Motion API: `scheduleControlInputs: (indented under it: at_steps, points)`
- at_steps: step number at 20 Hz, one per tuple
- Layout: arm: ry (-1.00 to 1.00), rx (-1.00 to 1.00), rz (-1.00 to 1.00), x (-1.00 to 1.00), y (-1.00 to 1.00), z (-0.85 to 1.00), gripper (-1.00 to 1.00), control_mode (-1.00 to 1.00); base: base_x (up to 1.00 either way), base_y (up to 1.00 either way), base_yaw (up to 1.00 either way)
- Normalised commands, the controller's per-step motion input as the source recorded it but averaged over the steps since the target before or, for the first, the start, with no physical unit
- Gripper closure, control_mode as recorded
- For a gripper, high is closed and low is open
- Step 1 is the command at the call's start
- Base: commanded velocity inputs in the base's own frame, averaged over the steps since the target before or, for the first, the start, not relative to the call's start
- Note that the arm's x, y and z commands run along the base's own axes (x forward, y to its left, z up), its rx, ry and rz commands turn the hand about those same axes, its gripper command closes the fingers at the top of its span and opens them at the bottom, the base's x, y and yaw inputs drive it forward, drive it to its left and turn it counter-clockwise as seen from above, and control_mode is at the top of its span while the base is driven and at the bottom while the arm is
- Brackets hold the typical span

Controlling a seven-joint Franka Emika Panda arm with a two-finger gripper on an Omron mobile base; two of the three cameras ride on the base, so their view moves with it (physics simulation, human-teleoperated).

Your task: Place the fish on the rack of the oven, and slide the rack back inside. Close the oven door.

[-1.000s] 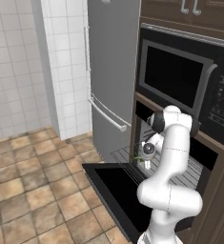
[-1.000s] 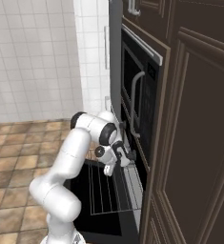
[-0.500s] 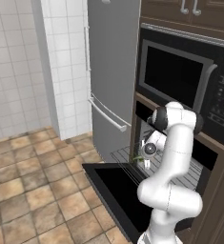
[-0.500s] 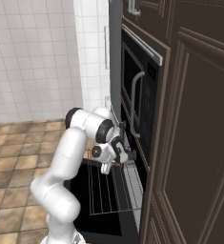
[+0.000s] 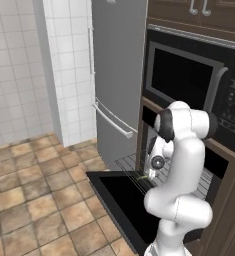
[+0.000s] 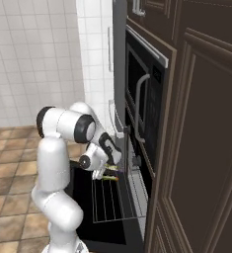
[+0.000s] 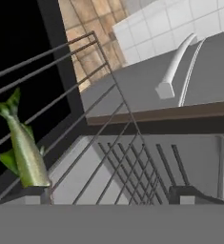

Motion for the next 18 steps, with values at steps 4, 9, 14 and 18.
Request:
scheduleControlInputs:
  at_steps: [4,9,14,18]
  points:
    - [-0.27,0.0,0.02,-0.97,-0.07,0.64,-1.0,-1.0,0.0,0.0,0.0]
    - [-0.29,0.0,0.01,-0.89,-0.43,0.59,-1.0,-1.0,0.0,0.0,0.0]
    - [-0.16,0.0,0.04,-0.97,-0.02,0.62,-1.0,-1.0,0.0,0.0,0.0]
    - [-0.09,0.03,0.04,-0.58,0.0,0.87,-1.0,-1.0,0.0,0.0,0.0]
